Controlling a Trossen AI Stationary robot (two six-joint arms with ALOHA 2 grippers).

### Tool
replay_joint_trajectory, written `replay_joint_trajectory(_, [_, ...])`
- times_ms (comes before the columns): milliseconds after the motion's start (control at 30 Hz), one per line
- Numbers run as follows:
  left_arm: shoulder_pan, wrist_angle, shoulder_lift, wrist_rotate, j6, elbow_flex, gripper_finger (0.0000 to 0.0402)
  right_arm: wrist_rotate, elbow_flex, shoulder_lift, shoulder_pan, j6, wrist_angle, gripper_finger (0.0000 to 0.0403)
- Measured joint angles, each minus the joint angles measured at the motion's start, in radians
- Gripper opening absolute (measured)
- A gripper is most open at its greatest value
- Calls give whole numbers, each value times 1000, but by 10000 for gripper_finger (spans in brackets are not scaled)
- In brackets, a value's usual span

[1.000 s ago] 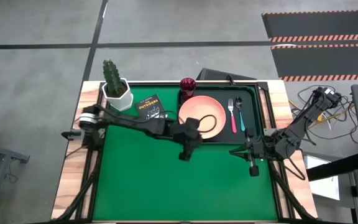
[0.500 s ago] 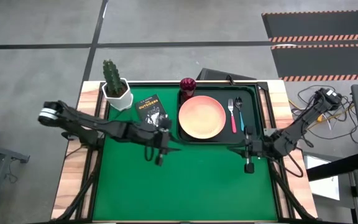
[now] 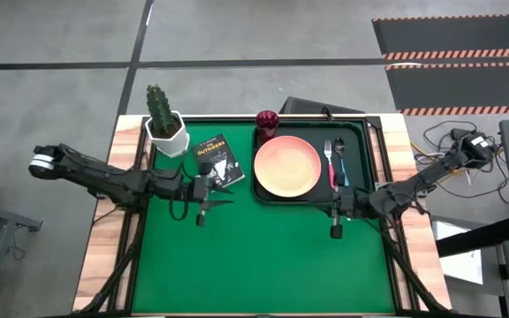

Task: Pick and place plate/cup/fork/spoon on tray
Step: Return to Home Position

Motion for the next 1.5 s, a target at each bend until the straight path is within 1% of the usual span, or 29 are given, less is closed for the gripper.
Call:
replay_joint_trajectory(67, [7, 5, -42, -4, -14, -34, 88, -22, -20, 11, -30, -22, 49, 9])
replay_joint_trajectory(267, [22, 102, -128, -5, -14, -139, 88, -31, -91, -1, -91, -113, 183, 9])
replay_joint_trajectory(500, [40, 105, -222, -29, -66, -236, 88, -28, -197, -11, -112, -224, 410, 9])
replay_joint_trajectory(600, [41, 137, -260, -31, -69, -276, 88, -19, -224, -20, -116, -239, 454, 9])
replay_joint_trajectory(967, [58, 158, -421, -48, -118, -413, 88, -13, -279, -146, -118, -242, 424, 9])
replay_joint_trajectory(1233, [61, 182, -533, -52, -121, -496, 88, -13, -345, -261, -118, -242, 408, 9])
replay_joint_trajectory(1500, [72, 165, -616, -102, -118, -527, 88, -12, -349, -384, -142, -218, 292, 8])
